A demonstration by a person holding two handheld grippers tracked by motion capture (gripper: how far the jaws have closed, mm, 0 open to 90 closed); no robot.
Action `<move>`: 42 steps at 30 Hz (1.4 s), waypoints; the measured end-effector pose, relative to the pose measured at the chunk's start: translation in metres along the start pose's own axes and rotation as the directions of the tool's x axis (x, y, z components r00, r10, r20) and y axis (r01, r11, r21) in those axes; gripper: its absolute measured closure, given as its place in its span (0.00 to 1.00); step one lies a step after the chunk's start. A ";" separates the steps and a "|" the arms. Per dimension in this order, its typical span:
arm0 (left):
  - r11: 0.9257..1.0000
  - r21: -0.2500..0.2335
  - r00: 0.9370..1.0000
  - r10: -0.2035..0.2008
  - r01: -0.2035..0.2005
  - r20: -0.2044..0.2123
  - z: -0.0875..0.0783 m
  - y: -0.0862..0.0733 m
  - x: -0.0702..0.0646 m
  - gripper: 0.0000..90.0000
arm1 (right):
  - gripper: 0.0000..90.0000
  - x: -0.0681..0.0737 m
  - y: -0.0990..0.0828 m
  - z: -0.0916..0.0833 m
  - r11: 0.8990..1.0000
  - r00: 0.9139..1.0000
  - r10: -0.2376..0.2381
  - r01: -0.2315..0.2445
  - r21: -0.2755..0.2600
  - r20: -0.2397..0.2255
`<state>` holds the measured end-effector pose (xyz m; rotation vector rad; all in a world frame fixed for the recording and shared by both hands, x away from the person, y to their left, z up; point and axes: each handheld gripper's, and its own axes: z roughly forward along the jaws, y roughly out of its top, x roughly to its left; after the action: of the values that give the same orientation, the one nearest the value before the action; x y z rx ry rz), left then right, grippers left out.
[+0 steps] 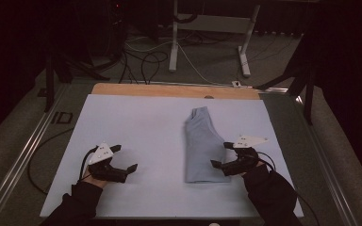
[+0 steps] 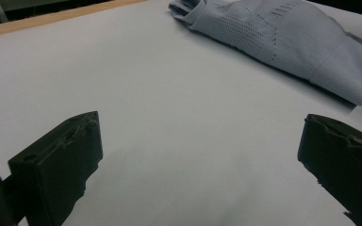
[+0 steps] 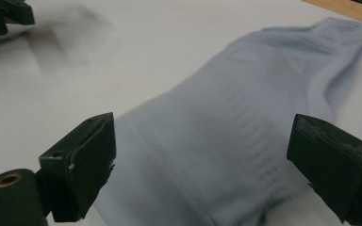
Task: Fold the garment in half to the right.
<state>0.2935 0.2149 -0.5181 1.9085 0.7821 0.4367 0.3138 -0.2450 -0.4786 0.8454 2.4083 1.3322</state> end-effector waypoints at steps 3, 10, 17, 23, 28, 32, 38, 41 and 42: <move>1.000 0.000 1.000 0.000 0.000 0.000 0.000 0.000 0.000 0.01 | 0.10 -0.003 -0.007 -0.006 1.000 1.000 0.015 -0.015 -0.002 0.011; 1.000 -0.003 1.000 0.000 0.000 0.000 -0.001 0.000 0.000 0.01 | 0.10 -0.008 -0.024 -0.019 0.999 0.997 0.051 -0.051 -0.001 0.053; 1.000 -0.004 1.000 0.002 -0.002 0.000 -0.002 0.000 0.000 0.01 | 0.10 -0.007 -0.041 -0.026 0.997 0.994 0.071 -0.072 0.018 0.085; 1.000 -0.005 1.000 0.005 -0.005 -0.001 -0.002 0.000 0.000 0.01 | 0.10 -0.004 -0.054 -0.029 0.997 0.993 0.078 -0.080 0.022 0.089; 1.000 -0.005 1.000 0.009 -0.009 -0.002 -0.002 0.000 0.000 0.01 | 0.10 0.000 -0.061 -0.033 0.996 0.990 0.087 -0.088 0.012 0.107; 1.000 -0.006 1.000 0.010 -0.010 -0.002 -0.002 0.001 0.000 0.01 | 0.10 0.004 -0.067 -0.035 0.996 0.991 0.087 -0.089 0.006 0.106; 1.000 -0.013 1.000 0.009 -0.009 -0.003 -0.003 0.001 0.000 0.01 | 0.10 0.010 -0.073 -0.033 0.998 0.990 0.062 -0.066 0.025 0.130; 1.000 -0.012 1.000 0.009 -0.009 -0.002 -0.002 0.001 0.000 0.01 | 0.10 0.008 -0.072 -0.031 0.998 0.990 0.064 -0.065 0.008 0.128; 1.000 -0.011 1.000 0.010 -0.010 -0.001 -0.002 0.001 0.000 0.01 | 0.10 0.007 -0.072 -0.030 0.998 0.990 0.068 -0.068 -0.003 0.126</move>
<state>0.2924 0.2163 -0.5166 1.9030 0.7696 0.4480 0.2674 -0.2909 -0.5221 0.9892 2.3032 1.2601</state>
